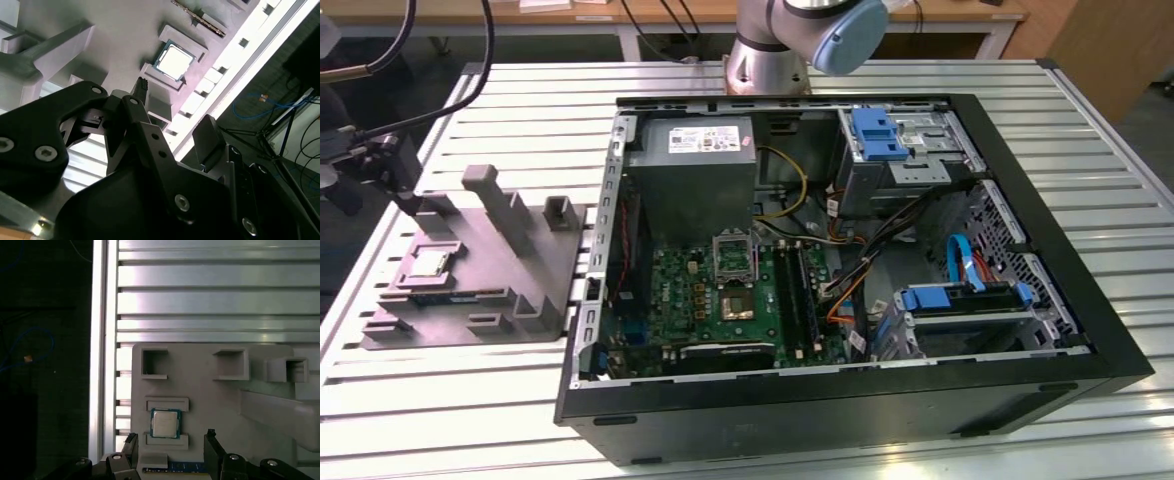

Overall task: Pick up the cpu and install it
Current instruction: 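Pick up the cpu and move it towards the insertion slot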

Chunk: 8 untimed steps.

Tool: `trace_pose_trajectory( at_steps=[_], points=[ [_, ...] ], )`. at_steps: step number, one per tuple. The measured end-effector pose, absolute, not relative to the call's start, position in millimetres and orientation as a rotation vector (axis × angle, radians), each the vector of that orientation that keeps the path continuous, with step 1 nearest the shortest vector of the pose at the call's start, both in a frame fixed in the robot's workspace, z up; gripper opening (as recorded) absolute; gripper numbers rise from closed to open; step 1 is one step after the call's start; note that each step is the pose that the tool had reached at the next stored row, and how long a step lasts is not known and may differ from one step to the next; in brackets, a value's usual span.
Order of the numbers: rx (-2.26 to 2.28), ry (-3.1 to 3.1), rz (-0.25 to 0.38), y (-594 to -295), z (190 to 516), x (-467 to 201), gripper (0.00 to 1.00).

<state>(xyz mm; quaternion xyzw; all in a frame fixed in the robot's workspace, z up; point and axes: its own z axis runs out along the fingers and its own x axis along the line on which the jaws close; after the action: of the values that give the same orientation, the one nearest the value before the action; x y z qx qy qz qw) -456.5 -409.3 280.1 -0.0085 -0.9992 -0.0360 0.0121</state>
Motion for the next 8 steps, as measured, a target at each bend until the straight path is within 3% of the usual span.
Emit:
trace_pose_trajectory(
  at_steps=[8],
  points=[
    [-0.027,-3.116,-0.096,-409.3,268.7,-457.2,0.63]
  ],
)
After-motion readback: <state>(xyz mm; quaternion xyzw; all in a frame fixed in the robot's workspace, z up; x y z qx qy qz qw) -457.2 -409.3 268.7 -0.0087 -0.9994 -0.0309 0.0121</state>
